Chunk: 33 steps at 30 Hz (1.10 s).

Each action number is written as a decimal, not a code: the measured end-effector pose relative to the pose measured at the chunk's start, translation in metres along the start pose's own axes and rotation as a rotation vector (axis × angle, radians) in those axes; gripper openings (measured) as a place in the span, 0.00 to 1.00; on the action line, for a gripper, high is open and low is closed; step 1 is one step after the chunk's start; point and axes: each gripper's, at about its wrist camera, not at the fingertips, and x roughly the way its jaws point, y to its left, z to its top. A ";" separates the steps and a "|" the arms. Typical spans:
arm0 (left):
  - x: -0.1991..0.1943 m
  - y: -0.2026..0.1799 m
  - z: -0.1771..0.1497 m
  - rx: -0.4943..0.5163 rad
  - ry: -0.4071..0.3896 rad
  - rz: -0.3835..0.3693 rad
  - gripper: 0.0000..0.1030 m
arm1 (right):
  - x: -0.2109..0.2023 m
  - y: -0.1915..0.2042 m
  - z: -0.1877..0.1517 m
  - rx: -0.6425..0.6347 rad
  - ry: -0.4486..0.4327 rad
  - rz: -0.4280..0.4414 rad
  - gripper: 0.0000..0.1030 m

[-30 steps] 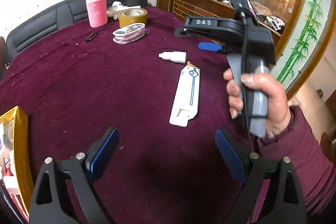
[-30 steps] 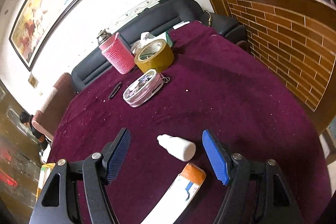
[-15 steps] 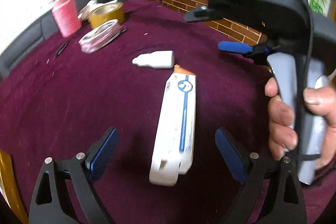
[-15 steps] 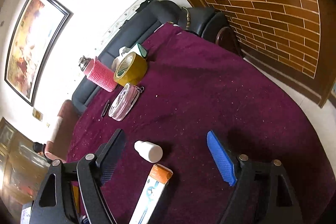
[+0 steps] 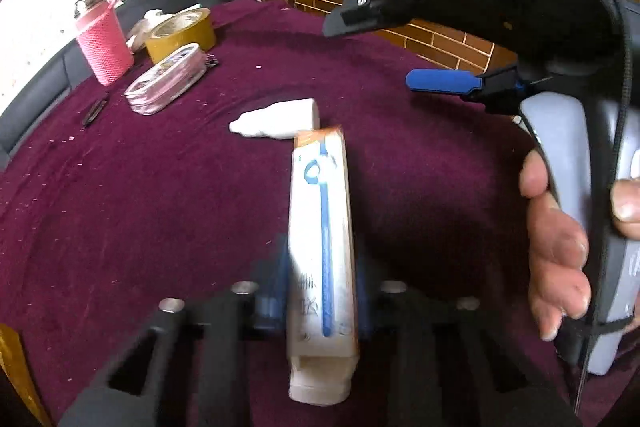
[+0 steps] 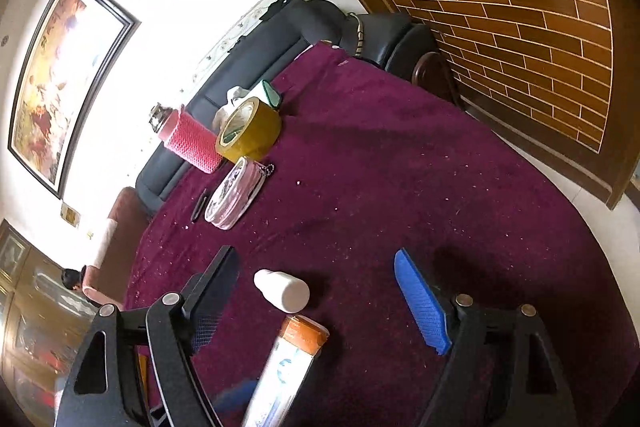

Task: Organize objects
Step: 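Grasp the white toothpaste tube with the left gripper while the right grasps the white dropper bottle, then carry the toothpaste tube and dropper bottle into the tray and lower them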

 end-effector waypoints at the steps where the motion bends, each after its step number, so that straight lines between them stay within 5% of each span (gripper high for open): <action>1: -0.004 0.003 -0.003 -0.009 -0.002 -0.007 0.18 | 0.002 0.001 0.000 -0.011 0.005 0.001 0.82; 8: -0.046 0.038 -0.032 -0.121 -0.041 -0.023 0.18 | 0.027 0.032 -0.012 -0.173 0.050 -0.008 0.82; 12: -0.074 0.052 -0.053 -0.163 -0.067 -0.028 0.18 | 0.048 0.062 -0.032 -0.383 0.073 -0.098 0.79; 15: -0.091 0.059 -0.068 -0.186 -0.079 -0.007 0.18 | 0.062 0.073 -0.044 -0.488 0.124 -0.123 0.42; 20: -0.106 0.071 -0.087 -0.244 -0.089 0.015 0.18 | 0.056 0.056 -0.041 -0.421 0.124 -0.132 0.27; 33: -0.163 0.106 -0.134 -0.367 -0.176 0.077 0.18 | 0.046 0.042 -0.038 -0.281 0.146 -0.025 0.27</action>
